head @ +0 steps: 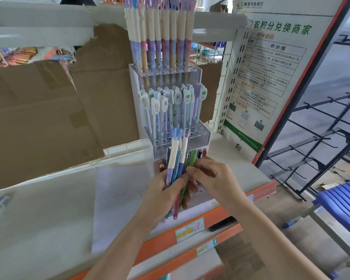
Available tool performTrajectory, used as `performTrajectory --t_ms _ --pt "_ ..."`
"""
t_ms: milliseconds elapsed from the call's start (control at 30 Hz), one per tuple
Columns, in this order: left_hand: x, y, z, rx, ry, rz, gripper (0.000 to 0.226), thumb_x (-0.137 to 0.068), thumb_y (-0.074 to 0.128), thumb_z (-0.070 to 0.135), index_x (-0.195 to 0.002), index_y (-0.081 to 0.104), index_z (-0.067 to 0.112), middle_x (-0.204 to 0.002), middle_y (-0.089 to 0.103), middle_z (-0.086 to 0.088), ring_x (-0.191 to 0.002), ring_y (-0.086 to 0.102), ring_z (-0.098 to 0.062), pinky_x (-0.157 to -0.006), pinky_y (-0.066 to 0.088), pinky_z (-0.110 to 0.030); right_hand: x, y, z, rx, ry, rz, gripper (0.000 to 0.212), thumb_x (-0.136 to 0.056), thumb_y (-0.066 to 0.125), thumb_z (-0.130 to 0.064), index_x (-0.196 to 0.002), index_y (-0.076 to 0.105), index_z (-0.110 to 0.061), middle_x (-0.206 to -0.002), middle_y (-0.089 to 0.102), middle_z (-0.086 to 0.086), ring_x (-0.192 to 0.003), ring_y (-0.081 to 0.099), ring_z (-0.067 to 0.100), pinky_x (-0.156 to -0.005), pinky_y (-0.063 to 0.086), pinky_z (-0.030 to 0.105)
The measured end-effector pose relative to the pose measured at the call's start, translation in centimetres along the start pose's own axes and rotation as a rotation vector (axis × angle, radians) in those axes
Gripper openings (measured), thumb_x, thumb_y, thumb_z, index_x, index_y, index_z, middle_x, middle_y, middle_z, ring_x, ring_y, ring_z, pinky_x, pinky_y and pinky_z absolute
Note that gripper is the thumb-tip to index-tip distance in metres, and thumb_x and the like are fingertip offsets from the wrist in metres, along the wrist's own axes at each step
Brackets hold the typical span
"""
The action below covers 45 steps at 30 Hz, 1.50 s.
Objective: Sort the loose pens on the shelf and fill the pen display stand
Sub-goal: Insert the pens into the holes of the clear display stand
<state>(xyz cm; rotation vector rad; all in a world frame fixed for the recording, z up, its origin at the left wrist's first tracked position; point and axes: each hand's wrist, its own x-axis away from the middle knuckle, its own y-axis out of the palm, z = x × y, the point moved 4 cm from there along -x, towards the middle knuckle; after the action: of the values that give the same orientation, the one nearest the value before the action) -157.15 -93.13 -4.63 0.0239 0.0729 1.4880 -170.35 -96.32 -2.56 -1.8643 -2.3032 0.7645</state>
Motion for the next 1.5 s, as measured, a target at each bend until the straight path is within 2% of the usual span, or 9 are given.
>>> performTrajectory --t_ms 233,400,533,700,1067,1200,1300,1400,1500 --pt "-0.2 -1.0 -0.2 0.065 -0.040 0.085 0.018 -0.096 0.047 0.018 -0.094 0.058 0.004 -0.076 0.071 -0.013 -0.063 0.069 -0.032 -0.059 0.058 -0.041 -1.4 -5.3 -0.5 -0.054 -0.133 0.350 0.018 -0.097 0.045 -0.016 -0.079 0.046 -0.015 -0.066 0.066 0.001 -0.052 0.062 0.007 -0.046 0.049 0.019" --pt "0.0 -1.9 0.1 -0.076 0.053 0.077 0.037 -0.093 0.051 0.030 -0.072 0.052 0.000 -0.046 0.050 -0.004 -0.035 0.043 -0.017 -0.037 0.038 -0.027 -1.6 -3.2 2.5 0.254 -0.075 0.222 0.013 -0.096 0.047 -0.014 -0.083 0.044 -0.013 -0.067 0.062 -0.007 -0.058 0.064 0.001 -0.050 0.047 0.011" --pt "0.3 -1.9 0.2 0.023 0.048 0.058 0.032 -0.092 0.051 0.030 -0.082 0.051 0.000 -0.048 0.039 0.000 -0.035 0.034 -0.012 -0.035 0.033 -0.022 -1.7 -0.9 4.9 0.393 0.040 0.052 0.014 -0.098 0.046 -0.017 -0.088 0.047 -0.007 -0.077 0.064 0.007 -0.068 0.064 0.026 -0.061 0.051 0.034" --pt "0.4 -2.2 0.2 0.043 0.048 0.058 0.032 -0.095 0.050 0.027 -0.066 0.048 0.013 -0.045 0.040 0.003 -0.035 0.036 -0.011 -0.035 0.033 -0.023 -1.8 -0.6 5.3 0.503 0.048 0.099 0.023 -0.094 0.055 -0.019 -0.085 0.054 0.002 -0.076 0.058 0.010 -0.059 0.048 0.021 -0.048 0.030 0.020" --pt "0.4 -1.9 -0.2 0.143 0.050 -0.054 0.024 -0.090 0.055 0.034 -0.082 0.060 0.012 -0.050 0.040 -0.006 -0.037 0.034 -0.016 -0.037 0.035 -0.023 -1.0 -1.4 5.5 0.444 0.091 0.138 0.017 -0.090 0.062 -0.023 -0.097 0.060 -0.008 -0.084 0.060 0.000 -0.063 0.050 0.006 -0.055 0.035 0.006" --pt "0.4 -1.7 -0.3 0.232 0.016 -0.134 0.017 -0.088 0.055 0.030 -0.088 0.065 0.016 -0.057 0.044 -0.005 -0.041 0.039 -0.014 -0.039 0.037 -0.023 0.2 -1.7 3.7 0.293 0.017 0.259 0.007 -0.087 0.066 -0.012 -0.081 0.062 -0.013 -0.067 0.058 -0.011 -0.056 0.051 -0.001 -0.053 0.038 0.006" --pt "0.1 -1.3 -0.6 0.258 -0.052 -0.147 0.026 -0.085 0.057 0.027 -0.099 0.059 0.006 -0.063 0.050 -0.002 -0.045 0.043 -0.012 -0.042 0.040 -0.022 0.3 -0.7 1.5 0.151 -0.023 0.130 0.013 -0.089 0.062 -0.020 -0.077 0.066 -0.021 -0.060 0.059 -0.017 -0.050 0.048 -0.001 -0.048 0.035 0.010" --pt "-0.2 -0.8 -0.6 0.271 -0.099 -0.161 0.015 -0.086 0.055 0.020 -0.083 0.057 0.006 -0.060 0.053 -0.002 -0.045 0.046 -0.013 -0.044 0.042 -0.021 -0.1 0.4 0.3 0.051 0.045 -0.012 0.023 -0.086 0.058 -0.043 -0.077 0.068 -0.024 -0.062 0.058 -0.007 -0.049 0.045 0.000 -0.047 0.034 0.014" --pt "-0.3 -0.5 -0.5 0.232 -0.099 -0.179 0.019 -0.086 0.056 0.020 -0.070 0.067 0.018 -0.064 0.060 -0.004 -0.053 0.056 -0.016 -0.051 0.048 -0.023 -0.4 0.8 -0.2 -0.075 0.109 -0.053 0.015 -0.085 0.063 -0.037 -0.074 0.067 -0.027 -0.057 0.061 -0.004 -0.051 0.053 0.008 -0.053 0.042 0.024"
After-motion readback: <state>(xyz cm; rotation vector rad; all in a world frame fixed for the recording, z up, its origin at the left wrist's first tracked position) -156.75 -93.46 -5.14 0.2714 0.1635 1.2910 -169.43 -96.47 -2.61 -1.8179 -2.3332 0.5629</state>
